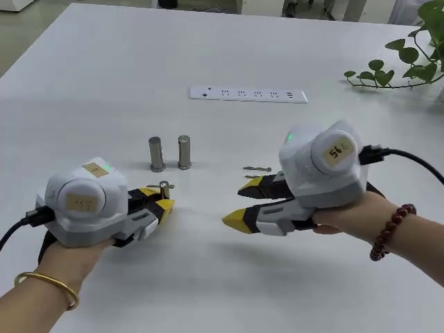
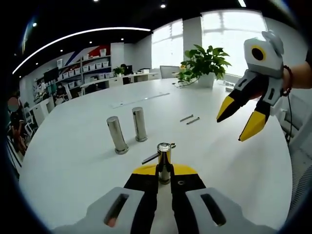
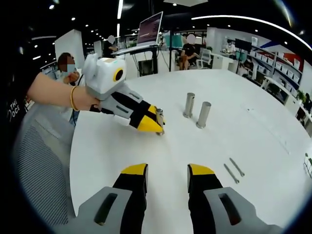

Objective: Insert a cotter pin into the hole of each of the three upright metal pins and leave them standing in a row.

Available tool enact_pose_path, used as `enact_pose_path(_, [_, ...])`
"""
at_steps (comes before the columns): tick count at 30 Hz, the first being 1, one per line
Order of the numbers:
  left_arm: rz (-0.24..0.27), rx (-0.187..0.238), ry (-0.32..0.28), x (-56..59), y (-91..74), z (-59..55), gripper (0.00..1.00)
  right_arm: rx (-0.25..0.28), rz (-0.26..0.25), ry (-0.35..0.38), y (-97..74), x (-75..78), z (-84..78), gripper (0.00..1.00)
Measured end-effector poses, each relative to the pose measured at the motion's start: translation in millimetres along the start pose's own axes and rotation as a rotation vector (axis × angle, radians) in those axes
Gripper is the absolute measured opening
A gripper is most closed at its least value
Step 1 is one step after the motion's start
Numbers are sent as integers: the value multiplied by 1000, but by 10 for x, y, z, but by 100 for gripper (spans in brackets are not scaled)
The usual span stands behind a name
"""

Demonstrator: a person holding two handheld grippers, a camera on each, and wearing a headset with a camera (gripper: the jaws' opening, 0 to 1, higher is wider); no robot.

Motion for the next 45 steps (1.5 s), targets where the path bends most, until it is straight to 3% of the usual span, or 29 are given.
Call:
enact_pose_path(7, [0,-2,5,2,2,5,6,-5,2,6,-2,-13,-19,27])
enact_pose_path(11, [-2,-27,15,-2,10,-28,7,0,-2,10,-16,4,-7,27])
enact_pose_path(19, [-5,-21,8,-19,-21,-21,19,12,-18,24,-50,77,17,27])
enact_pose_path(29, [3,34,-76,-70,-122,60,41,84,-58,72,-48,180,155,28])
enact_pose_path(34, [-3,44,-67,-64,-188,114,48,167,-79,123,20,234,242,28])
enact_pose_path(45, [-7,85,-85,34,-377,258,59,232,-85,174,231,348,424,33])
Point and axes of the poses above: the centre of the closed fingertips' face, and the gripper's own axes: y roughly forward along the fingers, x roughly to its right, z roughly out of its top, the point moved 9 cm from there along -y, roughly backward along the fingers
